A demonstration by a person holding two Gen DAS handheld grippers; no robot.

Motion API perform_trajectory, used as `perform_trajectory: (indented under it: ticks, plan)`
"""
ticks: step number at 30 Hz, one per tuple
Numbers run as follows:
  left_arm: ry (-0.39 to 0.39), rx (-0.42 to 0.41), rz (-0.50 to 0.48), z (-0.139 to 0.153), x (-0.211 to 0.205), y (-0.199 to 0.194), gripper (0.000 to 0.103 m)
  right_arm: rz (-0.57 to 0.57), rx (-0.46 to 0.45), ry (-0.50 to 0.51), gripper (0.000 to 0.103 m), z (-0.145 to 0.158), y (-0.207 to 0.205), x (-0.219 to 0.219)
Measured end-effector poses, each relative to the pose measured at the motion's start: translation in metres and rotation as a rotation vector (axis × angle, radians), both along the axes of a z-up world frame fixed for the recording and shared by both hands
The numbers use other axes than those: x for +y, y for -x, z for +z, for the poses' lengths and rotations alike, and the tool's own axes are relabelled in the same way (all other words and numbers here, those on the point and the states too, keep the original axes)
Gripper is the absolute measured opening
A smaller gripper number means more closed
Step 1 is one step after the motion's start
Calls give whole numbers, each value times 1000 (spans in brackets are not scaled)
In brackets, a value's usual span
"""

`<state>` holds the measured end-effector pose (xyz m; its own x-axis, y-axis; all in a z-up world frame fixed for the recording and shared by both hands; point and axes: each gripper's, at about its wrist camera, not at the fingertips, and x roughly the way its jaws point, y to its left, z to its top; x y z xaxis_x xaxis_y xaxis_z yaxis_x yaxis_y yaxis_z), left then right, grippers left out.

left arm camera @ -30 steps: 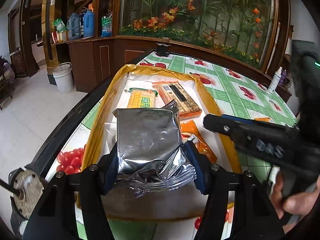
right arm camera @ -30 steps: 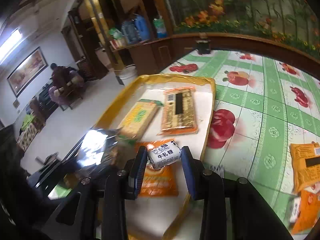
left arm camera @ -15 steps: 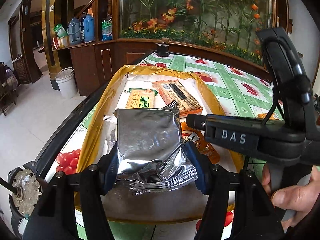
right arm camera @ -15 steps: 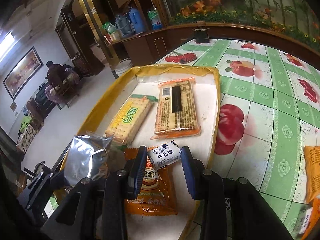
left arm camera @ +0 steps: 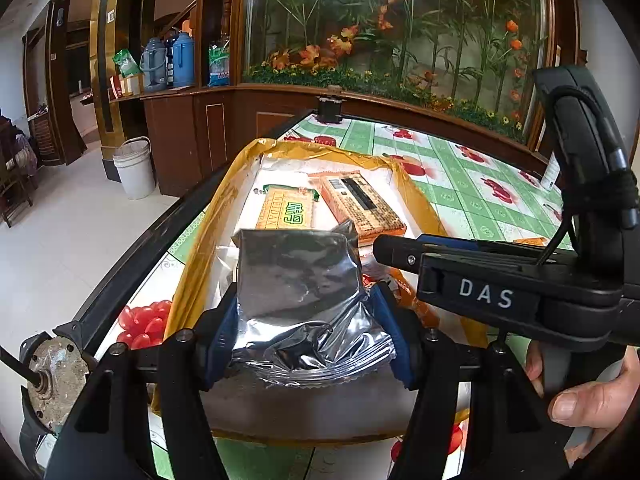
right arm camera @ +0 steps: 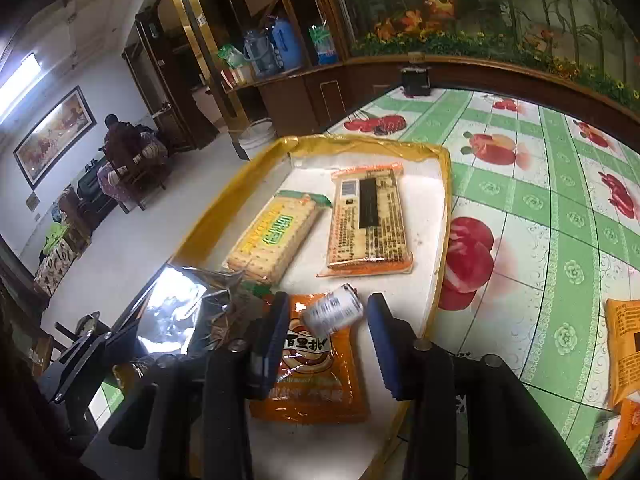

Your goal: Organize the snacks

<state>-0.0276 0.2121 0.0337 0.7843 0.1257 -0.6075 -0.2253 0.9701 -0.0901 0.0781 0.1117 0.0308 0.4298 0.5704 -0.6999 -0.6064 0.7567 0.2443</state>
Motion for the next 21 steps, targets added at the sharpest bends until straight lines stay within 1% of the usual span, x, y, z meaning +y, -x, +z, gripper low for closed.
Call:
perform_trajectory:
  ticks: [2, 5, 13, 21]
  plan:
    - [-2, -21, -2, 3, -1, 3, 64, -2, -11, -7, 44, 3, 1, -2]
    - [-17, -49, 0, 6, -2, 9, 71, -14, -23, -19, 47, 9, 3, -8]
    - [-51, -75, -5, 11, -7, 11, 71, -32, -39, -61, 49, 24, 8, -24]
    - [-34, -95, 8, 12, -2, 13, 71, -53, -53, -96, 49, 38, 12, -44]
